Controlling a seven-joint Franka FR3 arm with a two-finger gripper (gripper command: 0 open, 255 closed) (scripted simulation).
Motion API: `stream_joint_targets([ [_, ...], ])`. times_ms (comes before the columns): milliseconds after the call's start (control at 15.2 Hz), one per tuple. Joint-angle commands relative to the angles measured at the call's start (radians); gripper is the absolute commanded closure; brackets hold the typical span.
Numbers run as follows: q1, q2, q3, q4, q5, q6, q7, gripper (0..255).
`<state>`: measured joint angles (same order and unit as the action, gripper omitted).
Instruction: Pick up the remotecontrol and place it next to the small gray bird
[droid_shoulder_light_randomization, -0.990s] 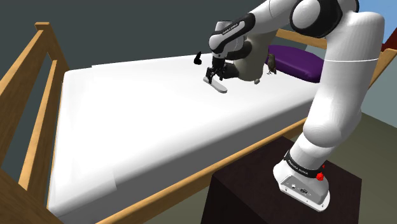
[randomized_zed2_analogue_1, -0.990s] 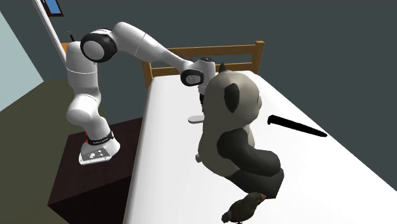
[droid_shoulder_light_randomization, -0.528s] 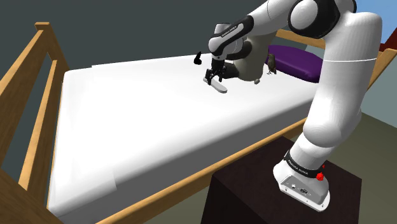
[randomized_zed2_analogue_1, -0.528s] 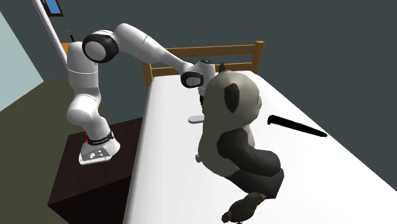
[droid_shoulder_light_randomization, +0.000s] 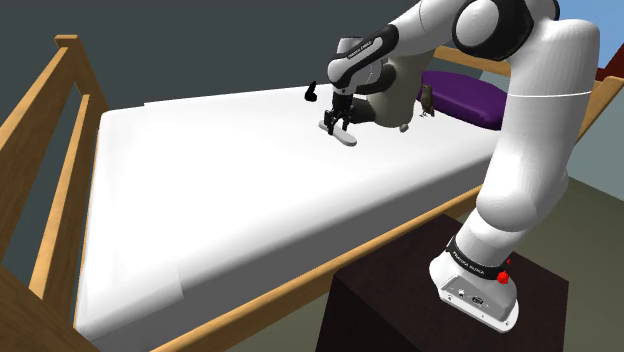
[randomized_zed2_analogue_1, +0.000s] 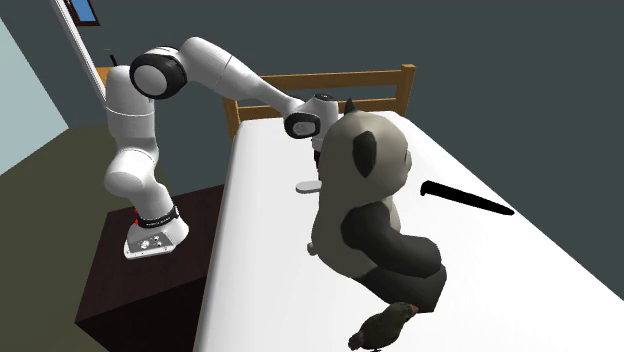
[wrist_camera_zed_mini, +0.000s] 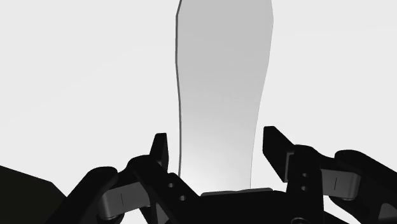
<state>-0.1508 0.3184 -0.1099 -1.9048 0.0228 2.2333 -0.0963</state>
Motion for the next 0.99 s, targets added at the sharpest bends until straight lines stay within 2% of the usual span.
stream_joint_targets([
  [0, -0.001, 0.001, -0.001, -0.001, 0.0, 0.0, 0.0, 255],
  [198, -0.002, -0.001, -0.001, -0.004, 0.0, 0.001, -0.001, 255],
  [924, 0.001, -0.067, -0.004, 0.058, -0.009, -0.128, 0.004, 255],
])
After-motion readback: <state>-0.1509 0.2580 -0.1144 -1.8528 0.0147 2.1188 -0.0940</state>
